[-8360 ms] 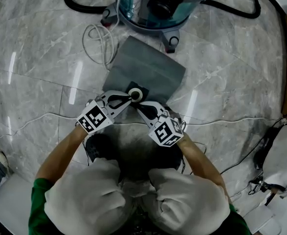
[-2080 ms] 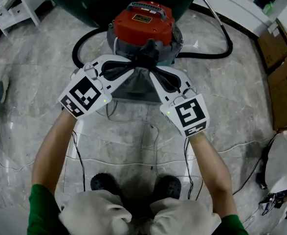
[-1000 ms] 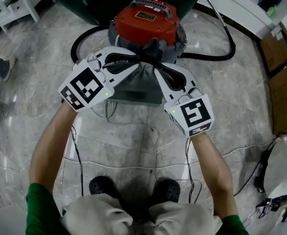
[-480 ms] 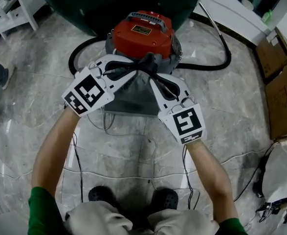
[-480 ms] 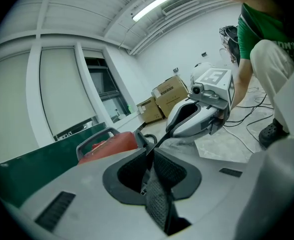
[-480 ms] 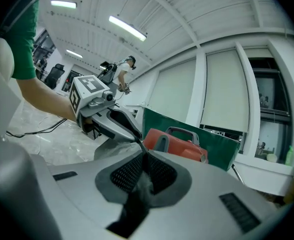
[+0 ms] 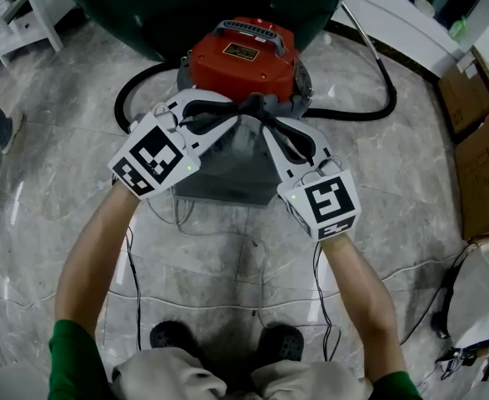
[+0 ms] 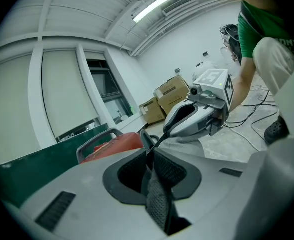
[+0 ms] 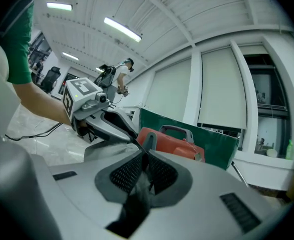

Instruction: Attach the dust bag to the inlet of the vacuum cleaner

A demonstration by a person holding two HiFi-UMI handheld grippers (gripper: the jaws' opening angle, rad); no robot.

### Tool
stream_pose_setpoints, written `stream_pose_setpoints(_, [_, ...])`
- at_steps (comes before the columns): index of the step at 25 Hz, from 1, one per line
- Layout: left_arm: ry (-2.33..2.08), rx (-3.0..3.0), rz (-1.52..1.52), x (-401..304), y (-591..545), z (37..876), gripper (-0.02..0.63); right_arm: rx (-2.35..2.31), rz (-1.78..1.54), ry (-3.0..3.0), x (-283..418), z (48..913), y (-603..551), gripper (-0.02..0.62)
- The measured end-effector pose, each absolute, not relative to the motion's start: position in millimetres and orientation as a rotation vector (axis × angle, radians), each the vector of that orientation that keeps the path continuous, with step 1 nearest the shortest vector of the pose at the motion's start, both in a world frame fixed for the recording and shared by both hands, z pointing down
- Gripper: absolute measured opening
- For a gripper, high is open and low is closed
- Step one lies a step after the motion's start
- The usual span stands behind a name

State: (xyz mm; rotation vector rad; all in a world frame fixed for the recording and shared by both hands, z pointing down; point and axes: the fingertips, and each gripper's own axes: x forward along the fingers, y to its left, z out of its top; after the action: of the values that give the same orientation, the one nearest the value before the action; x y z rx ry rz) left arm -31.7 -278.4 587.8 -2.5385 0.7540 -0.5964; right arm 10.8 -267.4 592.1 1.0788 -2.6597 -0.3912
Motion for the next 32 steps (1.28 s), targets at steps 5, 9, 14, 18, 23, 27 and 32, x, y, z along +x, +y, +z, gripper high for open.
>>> stream_pose_setpoints(5, [0.786,-2.543,-0.567,-30.1,-286.4,590.8,0.049,1.093,-0.383,-2.668,13.5,594.9,-275.9,0.038])
stream_pose_setpoints(9, [0.800,-2.538,-0.564,-28.3,-293.4,594.4,0.051,1.109,-0.388,-2.666,15.5,597.9,-283.3,0.040])
stream_pose_setpoints(14, [0.829,-2.523,-0.573,-27.5,-310.0,596.0,0.051,1.129,-0.374,-2.665,16.5,599.3,-300.0,0.041])
stream_pose_setpoints(18, [0.830,-2.532,-0.563,-27.1,-314.8,601.6,0.052,1.134,-0.366,-2.689,17.4,605.0,-304.4,0.041])
stream_pose_setpoints(23, [0.853,-2.548,-0.502,-28.9,-314.7,601.4,0.052,1.142,-0.354,-2.722,17.1,606.1,-304.2,0.041])
stream_pose_setpoints(27, [0.876,-2.547,-0.493,-28.6,-316.5,601.9,0.052,1.156,-0.343,-2.720,17.7,607.3,-305.9,0.041])
stream_pose_setpoints(32, [0.902,-2.548,-0.519,-28.8,-318.7,599.0,0.052,1.192,-0.329,-2.697,17.4,604.1,-307.6,0.041])
